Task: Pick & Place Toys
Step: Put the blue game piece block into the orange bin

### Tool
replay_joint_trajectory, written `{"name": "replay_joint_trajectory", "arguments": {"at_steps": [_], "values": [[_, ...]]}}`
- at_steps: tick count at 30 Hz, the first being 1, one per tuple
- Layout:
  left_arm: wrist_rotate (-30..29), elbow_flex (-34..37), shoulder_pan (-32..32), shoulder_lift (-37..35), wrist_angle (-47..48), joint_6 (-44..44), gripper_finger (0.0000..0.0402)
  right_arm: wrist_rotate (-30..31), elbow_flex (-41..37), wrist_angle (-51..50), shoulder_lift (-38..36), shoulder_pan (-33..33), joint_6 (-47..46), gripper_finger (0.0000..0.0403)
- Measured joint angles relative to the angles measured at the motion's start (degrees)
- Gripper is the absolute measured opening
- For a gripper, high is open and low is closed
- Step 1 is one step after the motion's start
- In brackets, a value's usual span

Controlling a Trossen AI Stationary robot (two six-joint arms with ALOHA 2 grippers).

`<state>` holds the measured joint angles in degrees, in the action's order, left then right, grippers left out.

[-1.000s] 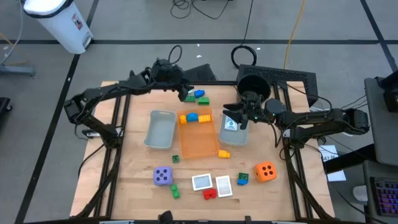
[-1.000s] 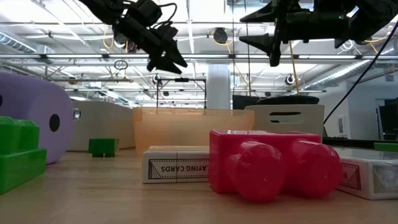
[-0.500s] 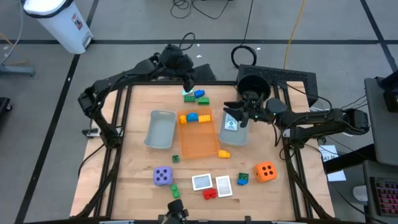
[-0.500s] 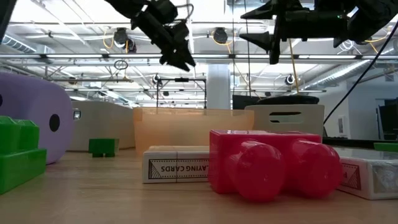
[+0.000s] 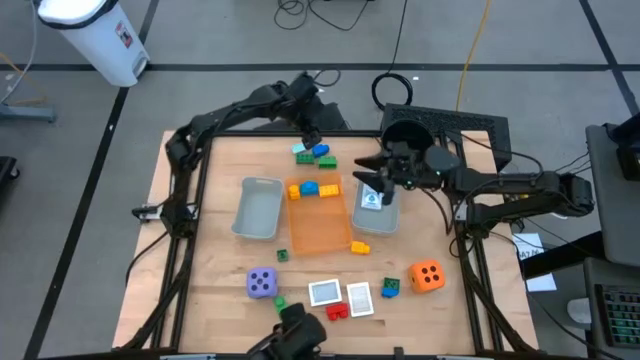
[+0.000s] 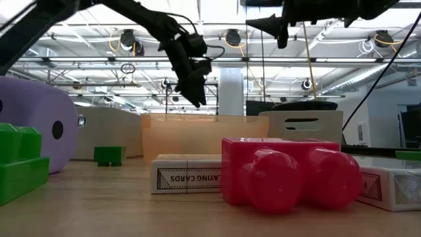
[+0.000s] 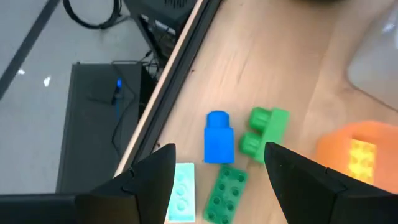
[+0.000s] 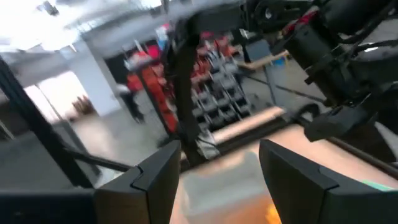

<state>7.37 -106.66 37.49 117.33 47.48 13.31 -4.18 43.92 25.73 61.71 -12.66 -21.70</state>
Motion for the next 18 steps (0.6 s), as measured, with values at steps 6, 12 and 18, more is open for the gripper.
{"name": "replay_joint_trajectory", "arguments": {"at_steps": [6,12,18], "values": [[-2.8,-4.6,-0.9,5.1,3.8,3.8,0.0253,-0.1,0.2,-1.2,0.0,-1.6,1.2,0.021],[-4.9,-6.3,-2.8,8.0,5.0,6.5,0.0253,-0.2,0.2,-4.3,0.0,-3.1,-0.6,0.021],[-6.0,-6.3,-3.3,10.4,5.0,6.3,0.0253,-0.3,0.2,-5.4,0.0,-3.5,-1.6,0.021]]}}
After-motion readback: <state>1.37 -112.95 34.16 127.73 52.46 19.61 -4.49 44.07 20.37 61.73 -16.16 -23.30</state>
